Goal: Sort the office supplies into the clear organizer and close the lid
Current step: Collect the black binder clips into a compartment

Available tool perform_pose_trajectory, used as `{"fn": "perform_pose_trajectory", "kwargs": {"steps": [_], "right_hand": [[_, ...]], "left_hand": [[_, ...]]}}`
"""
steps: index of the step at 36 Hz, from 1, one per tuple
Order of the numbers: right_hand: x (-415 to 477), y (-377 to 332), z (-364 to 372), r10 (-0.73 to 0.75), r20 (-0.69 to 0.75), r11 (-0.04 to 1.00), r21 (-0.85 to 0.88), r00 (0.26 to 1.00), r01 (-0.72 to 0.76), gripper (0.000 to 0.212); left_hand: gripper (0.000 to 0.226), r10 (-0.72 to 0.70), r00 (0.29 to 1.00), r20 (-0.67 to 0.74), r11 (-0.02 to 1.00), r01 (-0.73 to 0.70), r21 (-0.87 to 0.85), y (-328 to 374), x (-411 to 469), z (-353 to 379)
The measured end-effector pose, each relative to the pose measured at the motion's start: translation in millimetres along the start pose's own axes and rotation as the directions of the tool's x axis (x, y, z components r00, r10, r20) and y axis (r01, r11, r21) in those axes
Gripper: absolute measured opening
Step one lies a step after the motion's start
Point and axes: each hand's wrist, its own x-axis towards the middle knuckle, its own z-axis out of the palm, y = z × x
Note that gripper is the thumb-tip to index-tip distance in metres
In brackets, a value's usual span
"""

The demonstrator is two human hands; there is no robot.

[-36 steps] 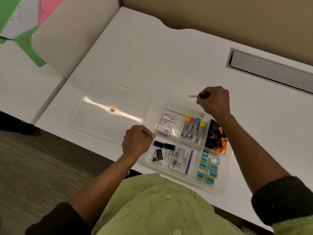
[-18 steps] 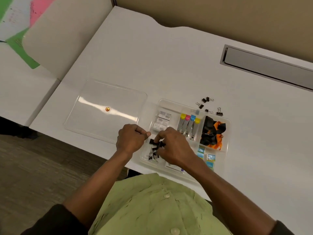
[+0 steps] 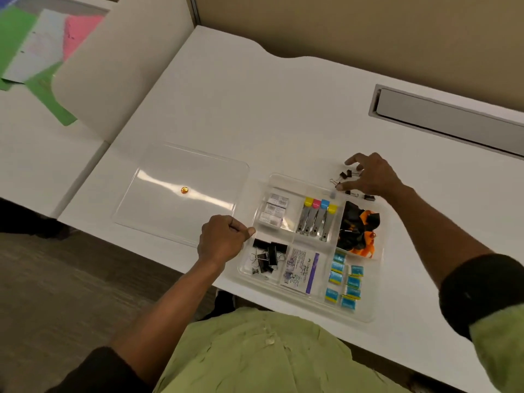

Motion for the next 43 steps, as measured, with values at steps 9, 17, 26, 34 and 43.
{"fn": "perform_pose_trajectory", "kwargs": {"steps": [9, 17, 26, 34, 43], "right_hand": [[13.7, -3.4, 14.5, -0.179, 0.017, 0.983, -0.046, 0.984, 0.180, 0.035], [16.9, -2.2, 17.5, -0.107, 0.032, 0.991, -0.073, 0.994, 0.109, 0.026], [9.8, -5.9, 17.6, -0.108, -0.077, 0.993, -0.061, 0.991, 0.104, 0.026], [-9.7, -5.4, 10.7, 0.076, -0.251, 0.973, 0.231, 0.965, -0.017, 0.016], [-98.5, -69.2, -7.4, -0.064, -0.299, 0.884, 0.426, 0.952, 0.193, 0.017]], "left_hand": [[0.024, 0.003, 1.000, -0.001, 0.999, -0.003, 0.032, 0.1, 0.4, 0.6], [0.024, -0.012, 1.000, 0.001, 0.999, 0.012, 0.035, 1.5, 2.5, 0.3], [0.024, -0.005, 1.000, -0.009, 0.999, 0.005, 0.038, 0.4, 1.7, 0.7], [0.026, -0.014, 1.000, -0.014, 1.000, 0.014, 0.026, 1.9, -2.6, -0.1], [0.025, -0.031, 0.999, -0.015, 0.999, 0.031, 0.030, 6.9, -6.2, -1.2]]}}
